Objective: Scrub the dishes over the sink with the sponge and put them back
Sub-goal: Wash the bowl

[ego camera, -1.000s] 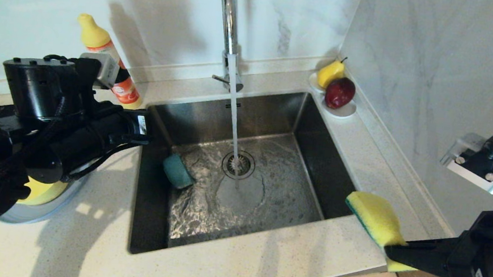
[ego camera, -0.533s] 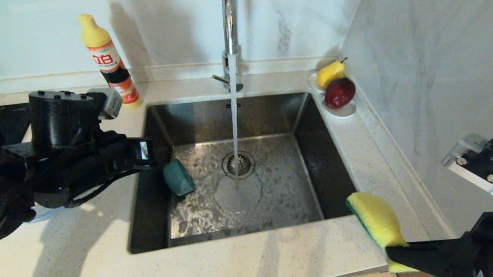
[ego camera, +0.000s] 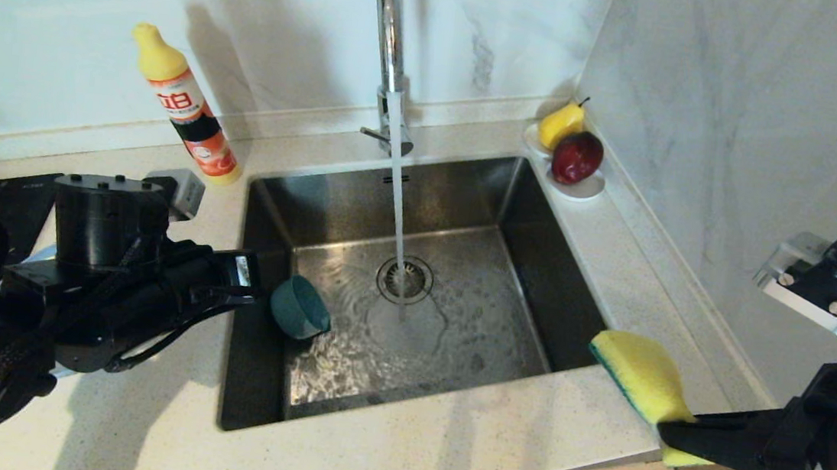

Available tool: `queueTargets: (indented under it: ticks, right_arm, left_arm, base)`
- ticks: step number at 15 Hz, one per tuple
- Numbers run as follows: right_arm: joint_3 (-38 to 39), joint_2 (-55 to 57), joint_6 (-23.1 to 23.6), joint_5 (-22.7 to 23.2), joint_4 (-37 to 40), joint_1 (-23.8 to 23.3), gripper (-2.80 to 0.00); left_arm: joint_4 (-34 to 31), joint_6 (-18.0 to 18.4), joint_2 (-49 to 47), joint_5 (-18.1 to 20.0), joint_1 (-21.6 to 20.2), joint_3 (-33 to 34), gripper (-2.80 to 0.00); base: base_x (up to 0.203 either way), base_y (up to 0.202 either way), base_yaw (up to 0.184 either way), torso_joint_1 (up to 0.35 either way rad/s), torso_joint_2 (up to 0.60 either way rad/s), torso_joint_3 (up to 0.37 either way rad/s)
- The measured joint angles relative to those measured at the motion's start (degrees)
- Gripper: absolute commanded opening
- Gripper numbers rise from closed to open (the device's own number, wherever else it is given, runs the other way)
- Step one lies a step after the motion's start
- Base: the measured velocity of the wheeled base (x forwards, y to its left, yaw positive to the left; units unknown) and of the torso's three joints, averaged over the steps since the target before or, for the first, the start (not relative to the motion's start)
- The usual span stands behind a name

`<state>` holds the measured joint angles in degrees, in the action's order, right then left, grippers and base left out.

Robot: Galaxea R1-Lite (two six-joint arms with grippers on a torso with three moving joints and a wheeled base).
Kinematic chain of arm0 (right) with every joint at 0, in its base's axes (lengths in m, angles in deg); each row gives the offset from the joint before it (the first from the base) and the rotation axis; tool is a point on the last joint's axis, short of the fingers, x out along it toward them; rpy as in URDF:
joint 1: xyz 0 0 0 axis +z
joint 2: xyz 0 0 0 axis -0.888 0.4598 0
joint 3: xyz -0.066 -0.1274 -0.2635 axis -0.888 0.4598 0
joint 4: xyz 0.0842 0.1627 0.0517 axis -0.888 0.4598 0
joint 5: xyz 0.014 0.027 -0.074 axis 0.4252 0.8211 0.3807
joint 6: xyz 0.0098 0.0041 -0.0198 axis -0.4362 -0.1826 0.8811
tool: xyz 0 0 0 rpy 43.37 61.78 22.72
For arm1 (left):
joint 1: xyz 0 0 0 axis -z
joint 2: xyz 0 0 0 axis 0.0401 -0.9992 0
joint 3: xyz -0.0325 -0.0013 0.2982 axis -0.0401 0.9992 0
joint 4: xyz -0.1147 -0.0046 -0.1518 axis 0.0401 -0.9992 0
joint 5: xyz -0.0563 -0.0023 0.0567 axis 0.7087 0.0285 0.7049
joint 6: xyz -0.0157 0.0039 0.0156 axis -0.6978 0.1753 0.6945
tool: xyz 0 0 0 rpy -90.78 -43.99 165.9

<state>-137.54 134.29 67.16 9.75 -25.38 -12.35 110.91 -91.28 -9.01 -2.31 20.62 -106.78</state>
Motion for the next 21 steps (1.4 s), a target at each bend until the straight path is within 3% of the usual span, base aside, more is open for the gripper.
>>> queueTargets:
  ticks: [4, 9, 12, 19, 21]
  right_arm:
    - [0.40, 0.20, 0.00, 0.12, -0.04, -0.99, -2.80]
    - [1.04, -0.15, -0.02, 0.12, -0.01, -1.98, -2.80]
    - [1.27, -0.44, 0.00, 0.12, 0.02, -2.14, -2.80]
    - [1.43, -0.91, 0.00, 0.07, 0.00, -2.14, -2.80]
    - [1.45, -1.05, -0.02, 0.11, 0.00, -2.14, -2.80]
  left_arm:
    - [-0.03, -0.77, -0.27, -0.02, 1.17, -0.15, -2.80]
    - [0.01, -2.18, -3.59, -0.62, 8.97, -2.42, -2.80]
    - [-0.91, -4.69, -5.16, -0.88, 9.70, -3.72, -2.80]
    - [-12.02, -12.94, -6.44, -0.88, 9.81, -11.21, -2.80]
    - [-12.44, -13.27, -6.72, -0.85, 9.85, -11.68, -2.80]
  base:
    - [0.000, 0.000, 0.000, 0.000, 0.00, 0.000]
    - [0.000, 0.000, 0.000, 0.000, 0.00, 0.000]
    - [0.000, 0.000, 0.000, 0.000, 0.00, 0.000]
    - [0.000, 0.000, 0.000, 0.000, 0.00, 0.000]
    - [0.000, 0.000, 0.000, 0.000, 0.00, 0.000]
